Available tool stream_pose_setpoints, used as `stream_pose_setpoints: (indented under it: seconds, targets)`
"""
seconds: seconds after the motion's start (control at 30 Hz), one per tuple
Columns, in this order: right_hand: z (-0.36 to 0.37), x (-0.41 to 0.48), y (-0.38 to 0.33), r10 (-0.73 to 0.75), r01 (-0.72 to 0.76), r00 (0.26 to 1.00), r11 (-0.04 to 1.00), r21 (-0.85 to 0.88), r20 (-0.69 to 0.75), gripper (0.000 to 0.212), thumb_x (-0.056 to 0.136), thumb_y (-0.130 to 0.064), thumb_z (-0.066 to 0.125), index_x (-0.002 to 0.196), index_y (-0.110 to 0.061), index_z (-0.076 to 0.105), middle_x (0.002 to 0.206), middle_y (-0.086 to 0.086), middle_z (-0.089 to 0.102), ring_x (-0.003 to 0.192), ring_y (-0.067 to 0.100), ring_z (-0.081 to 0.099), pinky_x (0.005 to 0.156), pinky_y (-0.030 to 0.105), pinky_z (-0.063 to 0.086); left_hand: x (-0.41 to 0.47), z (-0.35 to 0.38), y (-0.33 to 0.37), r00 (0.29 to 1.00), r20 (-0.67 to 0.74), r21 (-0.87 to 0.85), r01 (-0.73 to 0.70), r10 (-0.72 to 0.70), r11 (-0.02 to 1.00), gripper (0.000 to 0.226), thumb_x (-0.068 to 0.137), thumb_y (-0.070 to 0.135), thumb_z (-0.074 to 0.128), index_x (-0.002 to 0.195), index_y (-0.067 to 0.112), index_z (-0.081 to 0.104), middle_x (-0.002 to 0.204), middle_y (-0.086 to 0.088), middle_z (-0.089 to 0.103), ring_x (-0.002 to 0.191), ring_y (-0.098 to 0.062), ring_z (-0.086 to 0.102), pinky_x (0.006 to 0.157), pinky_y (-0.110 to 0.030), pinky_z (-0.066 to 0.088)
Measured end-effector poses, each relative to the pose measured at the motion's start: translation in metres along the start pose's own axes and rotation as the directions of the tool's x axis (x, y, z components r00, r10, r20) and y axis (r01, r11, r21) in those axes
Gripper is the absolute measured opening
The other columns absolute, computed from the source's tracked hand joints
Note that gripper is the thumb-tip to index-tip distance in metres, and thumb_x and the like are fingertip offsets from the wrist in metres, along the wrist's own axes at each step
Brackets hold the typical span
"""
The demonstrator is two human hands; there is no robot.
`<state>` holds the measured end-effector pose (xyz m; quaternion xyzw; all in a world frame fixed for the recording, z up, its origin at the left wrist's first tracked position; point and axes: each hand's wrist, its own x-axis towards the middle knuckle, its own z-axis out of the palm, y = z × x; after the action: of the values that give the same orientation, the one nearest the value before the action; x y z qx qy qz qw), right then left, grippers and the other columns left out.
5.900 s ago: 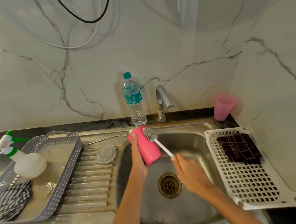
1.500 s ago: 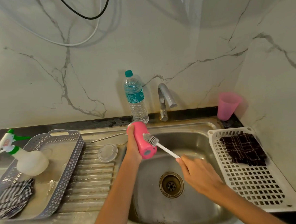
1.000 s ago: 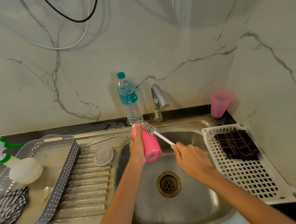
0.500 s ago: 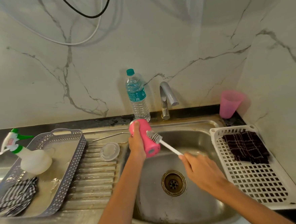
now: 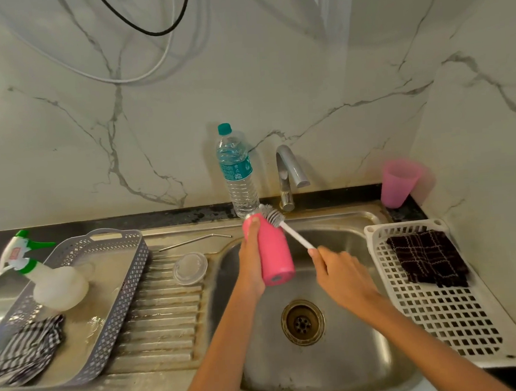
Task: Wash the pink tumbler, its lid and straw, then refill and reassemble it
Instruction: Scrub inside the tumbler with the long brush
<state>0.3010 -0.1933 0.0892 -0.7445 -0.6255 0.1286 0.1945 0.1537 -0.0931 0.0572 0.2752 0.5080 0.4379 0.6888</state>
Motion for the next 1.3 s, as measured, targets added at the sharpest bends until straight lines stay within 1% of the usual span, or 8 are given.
stream_pose_setpoints:
  seconds: [0.2, 0.43, 0.57, 0.67, 0.8, 1.0, 1.13, 1.3]
  targets:
    - [0.014, -0.030, -0.004, -0.062, 0.058, 0.996, 0.997, 0.051, 0.071, 0.042, 0.102, -0.046, 0.022, 0.086, -0.021, 0.053, 0.062, -0.002, 0.056, 0.055, 0.019, 0.054, 0.052, 0.033, 0.041, 0.001, -0.017, 0.021, 0.999, -0.018, -0.236, 0.031, -0.037, 0.971, 0.065, 0.086, 0.064, 0.056, 0.129, 0.015, 0.051, 0.109, -0.016, 0.066, 0.087, -0.030, 0.069, 0.069, -0.040, 0.059]
    - [0.000, 0.012, -0.009, 0.041, -0.040, 0.999, 0.995, 0.091, -0.011, 0.038, 0.103, -0.044, 0.024, 0.085, -0.021, 0.050, 0.063, -0.003, 0.052, 0.055, 0.019, 0.048, 0.052, 0.032, 0.036, -0.017, -0.010, -0.001, 0.987, 0.140, -0.190, 0.104, -0.078, 0.976, 0.077, 0.079, 0.066, 0.059, 0.131, 0.010, 0.050, 0.098, -0.019, 0.071, 0.079, -0.031, 0.071, 0.068, -0.041, 0.061]
    - [0.005, -0.033, 0.001, -0.053, 0.049, 0.996, 0.997, 0.053, 0.072, 0.039, 0.102, -0.045, 0.023, 0.083, -0.025, 0.051, 0.059, -0.004, 0.052, 0.053, 0.015, 0.053, 0.050, 0.029, 0.041, -0.005, -0.020, 0.018, 0.999, 0.042, -0.311, 0.021, -0.008, 0.950, 0.067, 0.086, 0.063, 0.056, 0.130, 0.013, 0.051, 0.097, -0.015, 0.070, 0.077, -0.027, 0.070, 0.059, -0.036, 0.061]
    - [0.003, -0.032, 0.007, -0.046, 0.044, 0.998, 0.998, 0.051, 0.049, 0.037, 0.103, -0.042, 0.026, 0.085, -0.024, 0.053, 0.058, -0.005, 0.053, 0.051, 0.011, 0.052, 0.047, 0.024, 0.039, -0.010, -0.019, 0.015, 0.993, 0.114, -0.269, 0.054, -0.023, 0.962, 0.066, 0.090, 0.062, 0.052, 0.131, 0.010, 0.052, 0.095, -0.017, 0.070, 0.075, -0.029, 0.070, 0.060, -0.037, 0.061]
    - [0.007, -0.010, -0.001, -0.001, 0.001, 1.000, 0.999, 0.046, -0.007, 0.040, 0.101, -0.047, 0.022, 0.079, -0.023, 0.047, 0.060, -0.002, 0.055, 0.055, 0.020, 0.056, 0.052, 0.035, 0.044, -0.012, -0.013, 0.006, 0.987, 0.156, -0.277, 0.078, -0.036, 0.958, 0.069, 0.090, 0.064, 0.051, 0.130, 0.008, 0.051, 0.091, -0.016, 0.071, 0.073, -0.031, 0.069, 0.060, -0.037, 0.061]
    - [0.008, -0.035, 0.004, -0.041, 0.037, 0.997, 0.997, 0.067, 0.064, 0.037, 0.102, -0.043, 0.024, 0.081, -0.025, 0.048, 0.060, -0.004, 0.054, 0.050, 0.012, 0.051, 0.044, 0.021, 0.034, -0.004, -0.026, 0.019, 0.994, 0.107, -0.271, 0.023, 0.006, 0.962, 0.060, 0.088, 0.062, 0.053, 0.123, 0.014, 0.054, 0.087, -0.014, 0.073, 0.073, -0.028, 0.071, 0.061, -0.037, 0.061]
    - [0.002, 0.002, -0.005, 0.031, -0.030, 0.999, 0.995, 0.096, -0.010, 0.038, 0.102, -0.045, 0.025, 0.085, -0.022, 0.049, 0.066, 0.001, 0.057, 0.061, 0.025, 0.055, 0.055, 0.038, 0.045, -0.015, -0.014, 0.005, 0.973, 0.221, -0.231, 0.110, -0.058, 0.967, 0.072, 0.087, 0.068, 0.051, 0.128, 0.009, 0.055, 0.098, -0.017, 0.070, 0.078, -0.032, 0.069, 0.067, -0.039, 0.059]
    - [0.004, -0.008, -0.005, -0.017, 0.017, 1.000, 0.998, 0.061, -0.011, 0.037, 0.102, -0.046, 0.022, 0.083, -0.023, 0.045, 0.066, 0.001, 0.057, 0.064, 0.027, 0.059, 0.057, 0.040, 0.047, -0.010, -0.020, 0.001, 0.979, 0.203, -0.255, 0.061, -0.008, 0.965, 0.066, 0.087, 0.068, 0.046, 0.121, 0.012, 0.059, 0.098, -0.012, 0.073, 0.079, -0.023, 0.071, 0.064, -0.033, 0.060]
